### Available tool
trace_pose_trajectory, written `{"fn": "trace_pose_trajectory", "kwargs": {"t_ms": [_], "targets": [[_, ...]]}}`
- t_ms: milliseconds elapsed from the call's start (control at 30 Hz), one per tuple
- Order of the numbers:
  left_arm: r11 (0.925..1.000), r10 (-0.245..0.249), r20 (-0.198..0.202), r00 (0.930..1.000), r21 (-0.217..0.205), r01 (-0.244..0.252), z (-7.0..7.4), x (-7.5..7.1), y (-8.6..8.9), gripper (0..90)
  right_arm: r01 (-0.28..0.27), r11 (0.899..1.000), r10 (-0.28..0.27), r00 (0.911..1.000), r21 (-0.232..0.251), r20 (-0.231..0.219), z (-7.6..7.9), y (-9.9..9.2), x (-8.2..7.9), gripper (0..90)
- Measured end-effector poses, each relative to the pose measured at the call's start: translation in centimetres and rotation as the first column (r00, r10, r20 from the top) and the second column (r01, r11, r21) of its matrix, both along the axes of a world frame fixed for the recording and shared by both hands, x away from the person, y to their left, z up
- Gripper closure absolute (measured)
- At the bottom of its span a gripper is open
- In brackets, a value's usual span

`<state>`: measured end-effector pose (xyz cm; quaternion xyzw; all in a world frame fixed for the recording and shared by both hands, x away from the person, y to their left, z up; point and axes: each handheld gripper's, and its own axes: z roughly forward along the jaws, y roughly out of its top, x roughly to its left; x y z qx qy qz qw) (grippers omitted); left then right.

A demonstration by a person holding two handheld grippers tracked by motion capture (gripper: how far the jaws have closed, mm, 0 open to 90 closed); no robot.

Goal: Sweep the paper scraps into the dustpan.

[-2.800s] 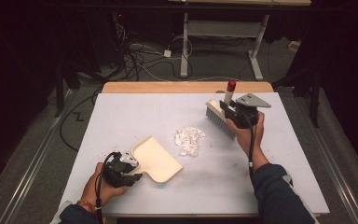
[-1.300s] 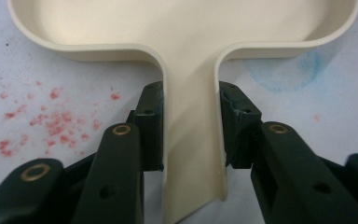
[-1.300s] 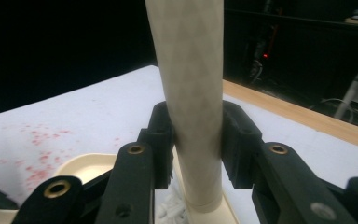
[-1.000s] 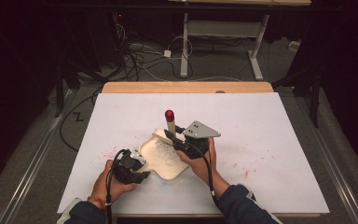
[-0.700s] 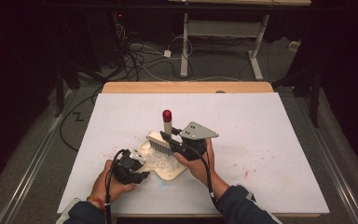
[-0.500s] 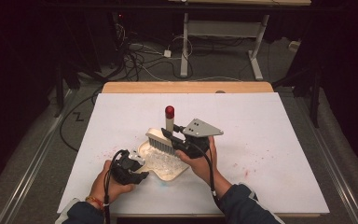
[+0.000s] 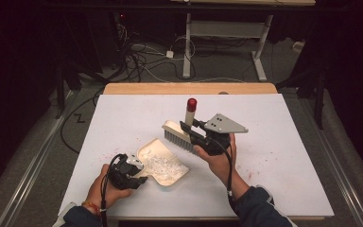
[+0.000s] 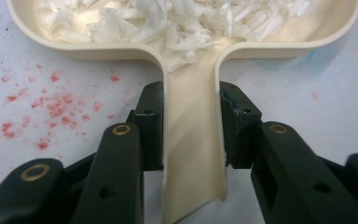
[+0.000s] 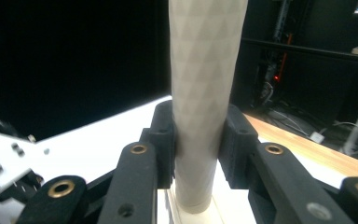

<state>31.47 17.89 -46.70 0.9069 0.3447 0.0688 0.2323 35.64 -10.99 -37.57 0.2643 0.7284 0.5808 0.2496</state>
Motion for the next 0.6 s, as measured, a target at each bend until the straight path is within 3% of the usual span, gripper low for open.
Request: {"fn": "trace_pose_trajectory", "kwargs": {"t_ms": [167,233,367,500,600], "targets": [[1.0,0.003,-0.001,1.0,0.007,-0.003,0.0,-0.2,0.1,63.4,0.02,0.999,-0.021,0.9996,-0.033,-0.017,-0.6,-2.4,-1.4,71.1],[0.9999,0.004,0.001,1.0,0.013,-0.004,0.1,-0.3,0.0,63.4,0.019,0.997,-0.019,0.9998,-0.076,0.005,-0.7,-3.9,-2.8,71.1],[0.9998,0.009,0.001,1.0,0.015,-0.009,0.1,-0.3,0.0,63.4,0.019,0.993,-0.021,0.9997,-0.114,-0.009,-1.0,-5.2,-3.8,71.1],[0.9997,0.013,0.0,0.9999,0.019,-0.013,0.1,-0.3,-0.1,63.4,0.008,0.988,-0.016,0.9985,-0.154,-0.052,-2.0,-5.5,-4.7,71.1],[0.9997,0.015,0.0,0.9999,0.022,-0.015,0.1,-0.3,-0.1,63.4,-0.03,0.989,0.018,0.9965,-0.145,-0.082,-2.6,-4.9,-5.0,71.1]]}}
